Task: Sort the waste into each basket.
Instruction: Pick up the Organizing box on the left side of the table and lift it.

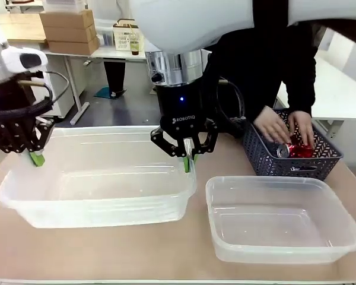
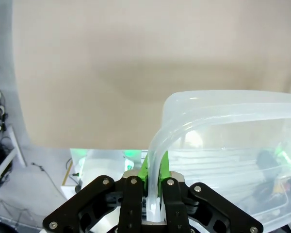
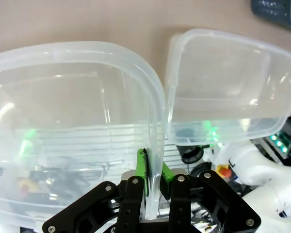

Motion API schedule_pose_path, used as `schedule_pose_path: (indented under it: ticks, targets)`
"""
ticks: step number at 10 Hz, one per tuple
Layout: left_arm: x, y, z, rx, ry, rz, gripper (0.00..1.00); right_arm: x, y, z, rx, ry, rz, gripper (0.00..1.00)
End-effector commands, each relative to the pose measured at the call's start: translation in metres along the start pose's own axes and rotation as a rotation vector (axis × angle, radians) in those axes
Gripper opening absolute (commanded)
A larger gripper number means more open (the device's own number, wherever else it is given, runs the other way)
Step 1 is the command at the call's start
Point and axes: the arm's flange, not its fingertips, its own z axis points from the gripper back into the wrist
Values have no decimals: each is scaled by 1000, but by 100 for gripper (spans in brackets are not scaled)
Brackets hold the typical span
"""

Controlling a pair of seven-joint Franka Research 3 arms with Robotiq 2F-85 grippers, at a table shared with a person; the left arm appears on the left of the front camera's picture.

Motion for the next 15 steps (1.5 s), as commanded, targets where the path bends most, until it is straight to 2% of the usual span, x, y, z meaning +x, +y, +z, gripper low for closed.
schedule_pose_path:
  ticks: [1,2,3,5,6,7,9,10,12,13,15]
  targets:
    - [-1,8,0,27,-42,1,0,3,0,-3,-10,-5,-38,0]
    - [0,0,0,0,0,0,6,0,0,0,0,0,0,5]
    - [12,-9,-3,-87,18,-12,6,16,-25,-14,121,12,22,5]
    - [50,-38,15,-196,70,79,6,30,-67,-25,144,3,56,5]
    - [70,-60,23,-212,67,150,6,34,-91,-27,181,-10,67,5]
    - [85,-78,25,-205,54,167,6,35,-114,-31,196,-10,71,5]
    - [107,-116,18,-177,30,146,6,36,-161,-36,251,16,5,5]
    - [111,-130,10,-159,52,102,6,36,-176,-35,280,8,-4,5]
    - [109,-140,-9,-117,56,60,6,43,-191,-29,335,16,-59,5]
    - [104,-140,-16,-119,27,59,6,50,-190,-26,367,60,-136,5]
    - [94,-135,-15,-135,-7,79,6,62,-187,-29,333,72,-141,5]
